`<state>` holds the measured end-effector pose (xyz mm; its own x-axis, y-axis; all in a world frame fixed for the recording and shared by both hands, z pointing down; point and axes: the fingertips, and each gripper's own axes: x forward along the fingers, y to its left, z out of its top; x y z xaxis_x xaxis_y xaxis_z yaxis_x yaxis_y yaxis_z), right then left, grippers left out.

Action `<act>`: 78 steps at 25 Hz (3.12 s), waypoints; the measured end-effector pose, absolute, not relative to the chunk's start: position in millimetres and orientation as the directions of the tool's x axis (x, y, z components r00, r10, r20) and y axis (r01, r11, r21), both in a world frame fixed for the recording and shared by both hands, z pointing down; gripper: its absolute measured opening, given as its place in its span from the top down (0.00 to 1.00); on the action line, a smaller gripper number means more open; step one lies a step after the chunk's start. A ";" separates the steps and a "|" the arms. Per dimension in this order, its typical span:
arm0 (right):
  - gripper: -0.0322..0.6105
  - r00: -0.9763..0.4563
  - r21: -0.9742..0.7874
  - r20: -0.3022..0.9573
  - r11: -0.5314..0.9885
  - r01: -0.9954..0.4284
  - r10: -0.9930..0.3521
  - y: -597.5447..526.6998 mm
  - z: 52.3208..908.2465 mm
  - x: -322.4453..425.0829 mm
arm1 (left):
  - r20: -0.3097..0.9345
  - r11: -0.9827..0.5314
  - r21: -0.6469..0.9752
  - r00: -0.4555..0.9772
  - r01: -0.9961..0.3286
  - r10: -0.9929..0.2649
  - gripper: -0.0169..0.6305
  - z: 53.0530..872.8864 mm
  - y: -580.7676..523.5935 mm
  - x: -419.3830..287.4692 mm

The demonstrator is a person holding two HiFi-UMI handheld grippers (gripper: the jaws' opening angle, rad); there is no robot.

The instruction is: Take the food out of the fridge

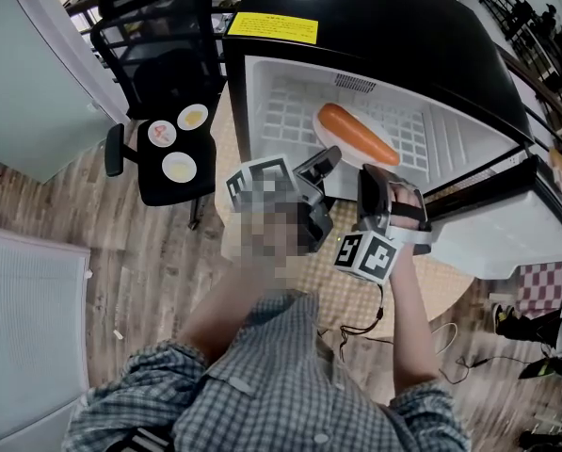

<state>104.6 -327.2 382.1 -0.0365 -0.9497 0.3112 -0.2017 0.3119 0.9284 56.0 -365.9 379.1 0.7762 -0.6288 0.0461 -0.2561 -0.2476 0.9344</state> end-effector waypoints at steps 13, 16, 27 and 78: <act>0.91 -0.058 0.962 0.256 0.260 -0.087 -0.965 -322.6 384.0 104.0 | -0.040 -0.073 0.997 0.724 -0.014 -0.688 0.92 380.3 -374.3 57.6; 0.91 -0.069 0.964 0.252 0.256 -0.072 -0.965 -320.1 383.2 103.7 | -0.048 -0.055 0.998 0.714 0.014 -0.699 0.92 381.0 -374.7 56.8; 0.91 -0.232 0.277 0.217 0.287 -0.917 -0.948 -299.7 355.8 125.3 | -0.055 -0.042 0.998 0.707 0.036 -0.705 0.92 381.7 -374.7 57.0; 0.87 -0.278 -0.924 -0.002 0.109 -0.367 -0.961 -330.5 380.0 155.7 | -0.054 -0.118 0.992 0.730 -0.036 -0.682 0.93 379.2 -369.1 58.4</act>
<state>155.7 -330.5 380.0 -0.2778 -0.9606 -0.0024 -0.3674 0.1086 -0.9237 58.4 -369.1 379.2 0.7295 -0.6818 -0.0545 -0.0361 -0.1180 0.9924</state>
